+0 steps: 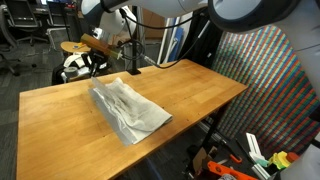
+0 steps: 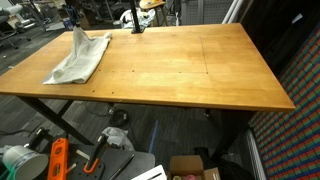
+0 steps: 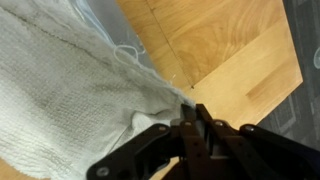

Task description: Fold the cloth on the table

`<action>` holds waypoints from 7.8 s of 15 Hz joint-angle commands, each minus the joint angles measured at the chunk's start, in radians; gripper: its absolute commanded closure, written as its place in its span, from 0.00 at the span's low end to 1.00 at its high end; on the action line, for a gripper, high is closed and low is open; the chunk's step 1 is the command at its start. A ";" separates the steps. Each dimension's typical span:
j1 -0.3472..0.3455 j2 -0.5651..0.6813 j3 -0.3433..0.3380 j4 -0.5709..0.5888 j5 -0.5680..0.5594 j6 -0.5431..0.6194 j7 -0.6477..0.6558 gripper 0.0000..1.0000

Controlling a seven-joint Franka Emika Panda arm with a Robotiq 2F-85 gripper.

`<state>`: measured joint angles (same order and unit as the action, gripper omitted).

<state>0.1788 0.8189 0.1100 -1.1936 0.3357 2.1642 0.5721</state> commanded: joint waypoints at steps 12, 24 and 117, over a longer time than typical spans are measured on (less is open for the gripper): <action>0.039 -0.052 -0.024 0.026 -0.177 -0.302 -0.278 0.00; 0.010 -0.004 -0.050 0.053 -0.325 -0.488 -0.387 0.00; 0.270 -0.029 -0.071 -0.167 -0.564 0.054 -0.120 0.00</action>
<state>0.4357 0.7316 0.0592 -1.4685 -0.2384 2.2691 0.4484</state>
